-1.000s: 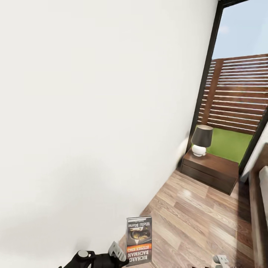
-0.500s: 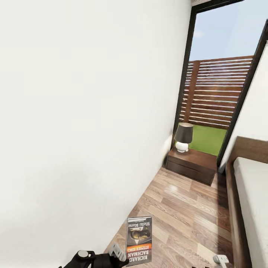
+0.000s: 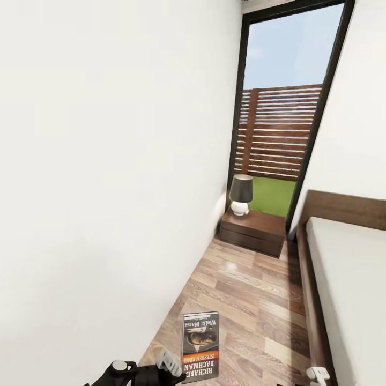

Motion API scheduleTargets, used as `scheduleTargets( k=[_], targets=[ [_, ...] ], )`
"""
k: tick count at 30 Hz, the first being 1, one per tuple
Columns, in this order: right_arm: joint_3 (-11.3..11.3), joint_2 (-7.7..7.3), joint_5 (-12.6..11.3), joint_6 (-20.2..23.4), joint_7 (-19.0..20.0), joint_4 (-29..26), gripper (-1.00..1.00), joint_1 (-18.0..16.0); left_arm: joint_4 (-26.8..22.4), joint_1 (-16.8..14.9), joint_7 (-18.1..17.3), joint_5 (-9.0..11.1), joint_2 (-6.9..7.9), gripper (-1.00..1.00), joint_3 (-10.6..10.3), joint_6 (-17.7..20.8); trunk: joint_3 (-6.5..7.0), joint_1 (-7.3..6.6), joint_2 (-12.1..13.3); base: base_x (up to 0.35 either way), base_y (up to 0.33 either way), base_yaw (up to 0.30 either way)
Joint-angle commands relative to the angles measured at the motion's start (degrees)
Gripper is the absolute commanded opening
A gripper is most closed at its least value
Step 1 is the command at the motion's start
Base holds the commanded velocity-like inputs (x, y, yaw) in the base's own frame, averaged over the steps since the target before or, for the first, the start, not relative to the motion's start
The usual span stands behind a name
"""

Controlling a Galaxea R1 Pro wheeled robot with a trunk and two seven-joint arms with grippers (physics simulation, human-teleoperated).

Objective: In the bedroom, move the book from the bed onto either nightstand, and place the two sandals side by side next to the bed.

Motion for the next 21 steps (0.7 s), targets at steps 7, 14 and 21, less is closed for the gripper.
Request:
scheduleTargets(
  k=[7,14,21],
  targets=[
    [0.22,-0.02,-0.58,0.53,0.13,-0.01,1.00,-0.03,-0.04,-0.03,-0.12,0.25,0.03,-1.00,-0.11,0.32,-0.08,0.03,-0.09,0.000,0.000,-0.279],
    [0.22,-0.03,-0.58,0.52,0.13,-0.01,1.00,-0.03,-0.04,-0.03,-0.12,0.22,-0.05,-1.00,-0.11,0.40,-0.11,0.03,-0.09,0.173,0.000,-0.268],
    [0.22,-0.03,-0.58,0.52,0.13,-0.01,1.00,-0.03,-0.04,-0.03,-0.12,0.21,-0.06,-1.00,-0.11,0.41,-0.18,0.03,-0.09,0.318,0.000,-0.059]
  ],
)
